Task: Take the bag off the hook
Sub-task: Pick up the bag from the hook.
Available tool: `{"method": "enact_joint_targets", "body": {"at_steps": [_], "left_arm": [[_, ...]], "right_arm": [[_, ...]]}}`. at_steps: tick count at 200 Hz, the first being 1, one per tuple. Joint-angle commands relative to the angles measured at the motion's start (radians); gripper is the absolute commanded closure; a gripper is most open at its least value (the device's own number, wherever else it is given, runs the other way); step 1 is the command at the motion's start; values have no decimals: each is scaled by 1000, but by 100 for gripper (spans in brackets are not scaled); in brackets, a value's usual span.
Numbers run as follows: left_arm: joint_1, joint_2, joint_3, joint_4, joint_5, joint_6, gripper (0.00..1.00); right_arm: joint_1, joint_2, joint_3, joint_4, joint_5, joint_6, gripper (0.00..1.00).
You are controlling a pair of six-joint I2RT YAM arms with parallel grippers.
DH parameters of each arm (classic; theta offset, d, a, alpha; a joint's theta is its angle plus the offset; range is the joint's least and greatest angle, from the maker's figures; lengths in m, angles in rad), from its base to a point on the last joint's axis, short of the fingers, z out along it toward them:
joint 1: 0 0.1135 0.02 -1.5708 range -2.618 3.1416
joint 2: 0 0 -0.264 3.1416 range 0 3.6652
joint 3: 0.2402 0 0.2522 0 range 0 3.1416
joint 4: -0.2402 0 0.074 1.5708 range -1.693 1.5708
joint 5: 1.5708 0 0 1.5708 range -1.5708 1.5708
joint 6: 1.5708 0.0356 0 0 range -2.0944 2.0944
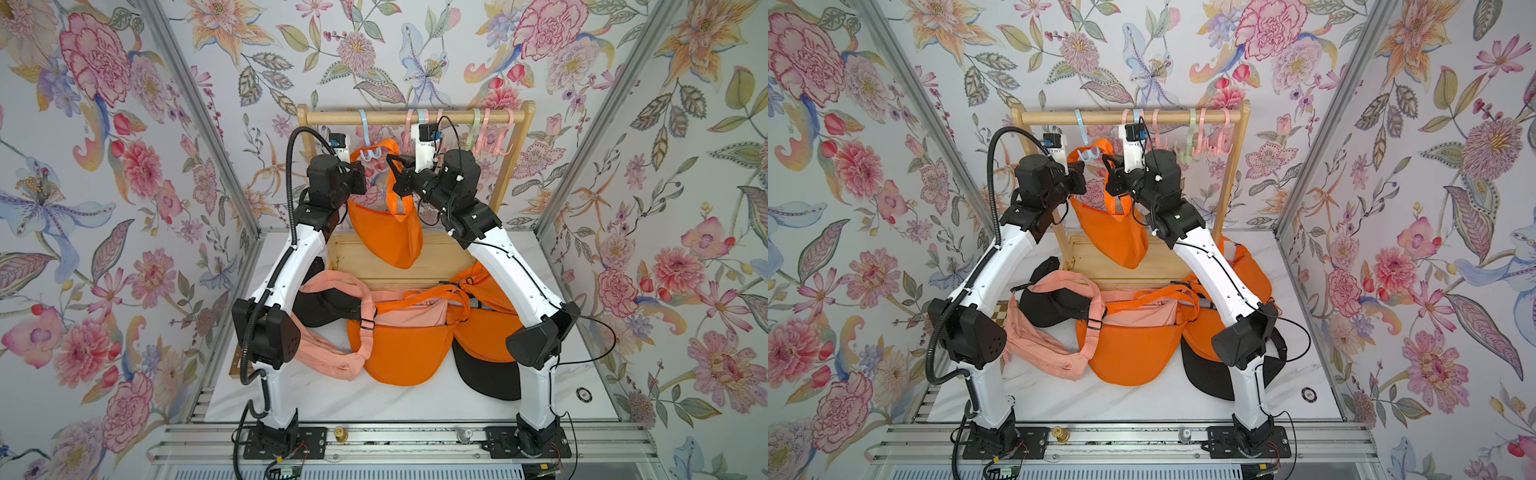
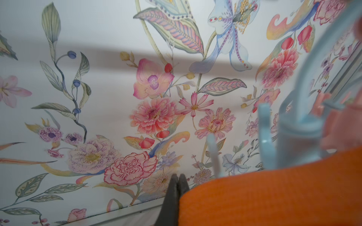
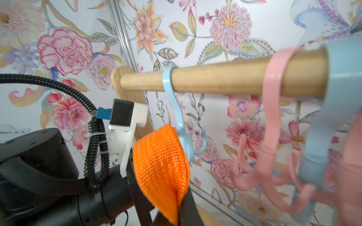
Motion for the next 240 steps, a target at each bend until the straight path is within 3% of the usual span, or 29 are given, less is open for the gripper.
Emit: {"method": "enact_joint_targets", "body": {"at_steps": [1,47,60,68,83,93,134,174,196,240], "left_arm": [[-15,-53,55,-31,-27,6,100],[-16,-112,76,-55,-64,18,98],[-15,-154,40,-52,-81,34,93],[-14,-182,12,-46,-84,44,77],[-14,-255,-67,-44,-85,78,25],[-14,-320,-139,-45,-81,99,1],[-13,-669,-502,-41,-108,111,0],[-13,-937,-681,-153,-35,105,0],[-13,-1037,-790,-238,52,90,0],[-12,-1239,-1002,-308,103,20,0]], "right_arm": [[12,46,75,54,-47,6,100],[68,48,107,62,-81,8,100],[84,34,101,46,-110,5,100],[99,25,96,42,-121,-6,100],[141,7,87,34,-119,-45,100],[171,-2,84,32,-108,-72,100],[267,-12,85,83,-32,-107,100],[351,-1,97,113,95,-147,100],[389,0,78,115,141,-148,100],[446,41,93,104,215,-148,100]]}}
